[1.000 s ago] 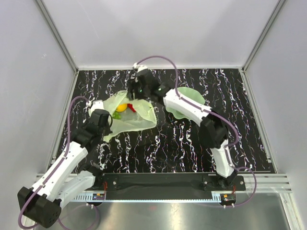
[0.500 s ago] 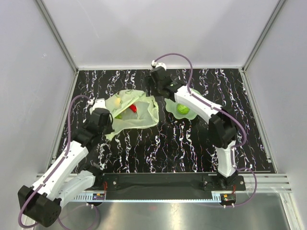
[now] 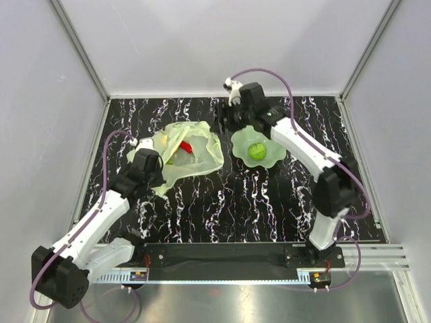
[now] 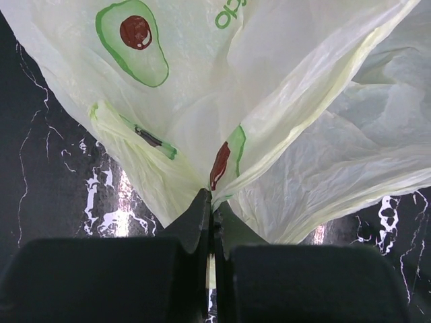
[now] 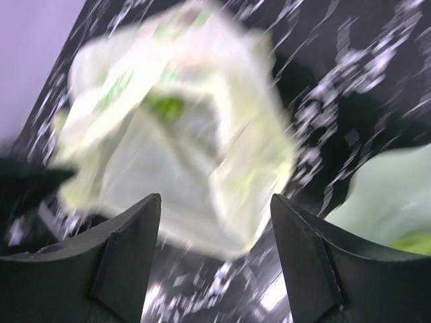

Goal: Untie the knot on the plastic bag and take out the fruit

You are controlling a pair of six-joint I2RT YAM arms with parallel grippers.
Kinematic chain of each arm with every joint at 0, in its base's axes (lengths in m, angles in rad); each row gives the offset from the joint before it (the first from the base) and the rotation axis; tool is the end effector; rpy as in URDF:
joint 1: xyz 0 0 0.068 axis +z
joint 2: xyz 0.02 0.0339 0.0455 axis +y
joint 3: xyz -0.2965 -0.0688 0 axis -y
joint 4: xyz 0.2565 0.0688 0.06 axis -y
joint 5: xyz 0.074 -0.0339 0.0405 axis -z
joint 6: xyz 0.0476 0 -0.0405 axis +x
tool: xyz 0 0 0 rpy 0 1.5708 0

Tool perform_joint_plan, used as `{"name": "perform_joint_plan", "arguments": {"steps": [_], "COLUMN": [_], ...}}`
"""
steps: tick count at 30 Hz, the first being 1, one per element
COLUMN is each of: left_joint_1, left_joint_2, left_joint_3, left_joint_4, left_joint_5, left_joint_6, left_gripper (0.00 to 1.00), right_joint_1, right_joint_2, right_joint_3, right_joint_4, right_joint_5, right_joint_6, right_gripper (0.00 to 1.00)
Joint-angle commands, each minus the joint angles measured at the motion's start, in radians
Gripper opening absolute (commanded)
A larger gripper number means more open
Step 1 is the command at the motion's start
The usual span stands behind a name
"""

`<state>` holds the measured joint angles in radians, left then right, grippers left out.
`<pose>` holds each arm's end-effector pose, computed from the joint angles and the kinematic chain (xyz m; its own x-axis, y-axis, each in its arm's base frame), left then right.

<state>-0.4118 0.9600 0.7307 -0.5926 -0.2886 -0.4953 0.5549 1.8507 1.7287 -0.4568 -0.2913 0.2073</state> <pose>0.1840 -0.0656 0.2689 -0.6885 -0.1965 -0.6981 -0.1377 0.9805 -0.1402 0.3871 0.2560 0.3614 -0.6009 -0.1405 -0.7869 -0.5981 0.7321 0.3260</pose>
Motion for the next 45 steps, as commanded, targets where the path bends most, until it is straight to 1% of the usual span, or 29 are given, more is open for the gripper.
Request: {"name": "perform_joint_plan", "arguments": {"steps": [1, 2, 3, 4, 8, 9, 11, 12, 15, 16, 17, 19, 22, 25, 27, 28, 29, 33, 34, 35, 36, 37, 38, 40, 41, 45], "left_joint_1": [0.001, 0.002, 0.002, 0.002, 0.001, 0.001, 0.001, 0.001, 0.002, 0.001, 0.001, 0.004, 0.002, 0.004, 0.002, 0.002, 0.004, 0.004, 0.004, 0.004, 0.004, 0.004, 0.004, 0.005, 0.004, 0.005], "left_joint_2": [-0.035, -0.049, -0.056, -0.066, -0.090, -0.087, -0.076, -0.073, -0.087, -0.104, -0.113, -0.139, -0.159, -0.167, -0.159, -0.141, -0.130, -0.128, -0.145, -0.153, -0.159, -0.165, -0.167, -0.165, -0.162, -0.147], "left_joint_3": [0.018, 0.018, 0.018, 0.016, 0.009, 0.009, 0.006, -0.002, -0.014, -0.014, -0.016, -0.007, 0.028, 0.071, 0.076, 0.076, 0.069, 0.018, 0.009, -0.002, -0.005, -0.005, -0.005, 0.006, 0.010, 0.027], "left_joint_4": [0.013, 0.004, -0.006, -0.019, -0.032, -0.035, -0.044, -0.047, -0.065, -0.068, -0.072, -0.085, -0.110, -0.112, -0.102, -0.102, -0.104, -0.079, -0.070, -0.062, -0.061, -0.061, -0.062, -0.065, -0.062, -0.043], "left_joint_5": [0.029, 0.029, 0.029, 0.025, 0.025, 0.028, 0.046, 0.054, 0.057, 0.055, 0.052, 0.030, -0.023, -0.041, -0.043, -0.040, -0.035, -0.012, -0.008, -0.004, -0.004, -0.004, -0.004, -0.009, -0.012, 0.011], "left_joint_6": [-0.012, -0.011, -0.014, -0.015, -0.029, -0.034, -0.043, -0.049, -0.071, -0.077, -0.086, -0.094, -0.111, -0.115, -0.106, -0.104, -0.104, -0.141, -0.153, -0.157, -0.161, -0.163, -0.163, -0.155, -0.152, -0.149], "left_gripper": [0.00, 0.00, 0.00, 0.00, 0.00, 0.00, 0.00, 0.00, 0.00, 0.00, 0.00, 0.00, 0.00, 0.00, 0.00, 0.00, 0.00, 0.00, 0.00, 0.00, 0.00, 0.00, 0.00, 0.00, 0.00, 0.00], "right_joint_1": [0.051, 0.074, 0.094, 0.144, 0.253, 0.269, 0.295, 0.298, 0.304, 0.306, 0.318, 0.339, 0.382, 0.404, 0.404, 0.404, 0.402, 0.402, 0.405, 0.405, 0.404, 0.405, 0.404, 0.404, 0.404, 0.404], "right_joint_2": [-0.226, -0.290, -0.312, -0.343, -0.364, -0.358, -0.334, -0.320, -0.217, -0.143, -0.107, -0.024, 0.059, 0.105, 0.128, 0.165, 0.188, 0.304, 0.338, 0.349, 0.357, 0.370, 0.380, 0.413, 0.424, 0.481], "right_joint_3": [-0.216, -0.266, -0.280, -0.293, -0.372, -0.383, -0.415, -0.425, -0.403, -0.377, -0.333, -0.307, -0.279, -0.287, -0.281, -0.265, -0.215, -0.088, -0.061, -0.057, -0.055, -0.054, -0.032, 0.003, 0.038, 0.124], "right_joint_4": [0.154, 0.159, 0.144, 0.139, 0.202, 0.257, 0.325, 0.410, 0.515, 0.514, 0.512, 0.530, 0.560, 0.601, 0.616, 0.607, 0.592, 0.523, 0.523, 0.546, 0.566, 0.584, 0.595, 0.592, 0.587, 0.569], "right_joint_5": [-0.215, -0.223, -0.223, -0.218, -0.140, -0.093, -0.048, 0.001, 0.029, 0.024, 0.009, 0.004, 0.003, 0.079, 0.162, 0.184, 0.199, 0.236, 0.253, 0.315, 0.343, 0.372, 0.423, 0.469, 0.512, 0.561], "right_joint_6": [-0.019, -0.026, -0.045, -0.051, -0.048, -0.036, -0.028, -0.007, 0.009, 0.009, 0.006, 0.003, 0.012, 0.038, 0.058, 0.057, 0.058, 0.063, 0.063, 0.063, 0.054, 0.037, 0.005, -0.035, -0.070, -0.130], "right_gripper": [0.73, 0.73, 0.72, 0.72, 0.70, 0.68, 0.68, 0.68, 0.67, 0.67, 0.66, 0.66, 0.66, 0.67, 0.71, 0.73, 0.74, 0.86, 0.89, 0.90, 0.91, 0.95, 0.97, 1.00, 1.00, 1.00]}}
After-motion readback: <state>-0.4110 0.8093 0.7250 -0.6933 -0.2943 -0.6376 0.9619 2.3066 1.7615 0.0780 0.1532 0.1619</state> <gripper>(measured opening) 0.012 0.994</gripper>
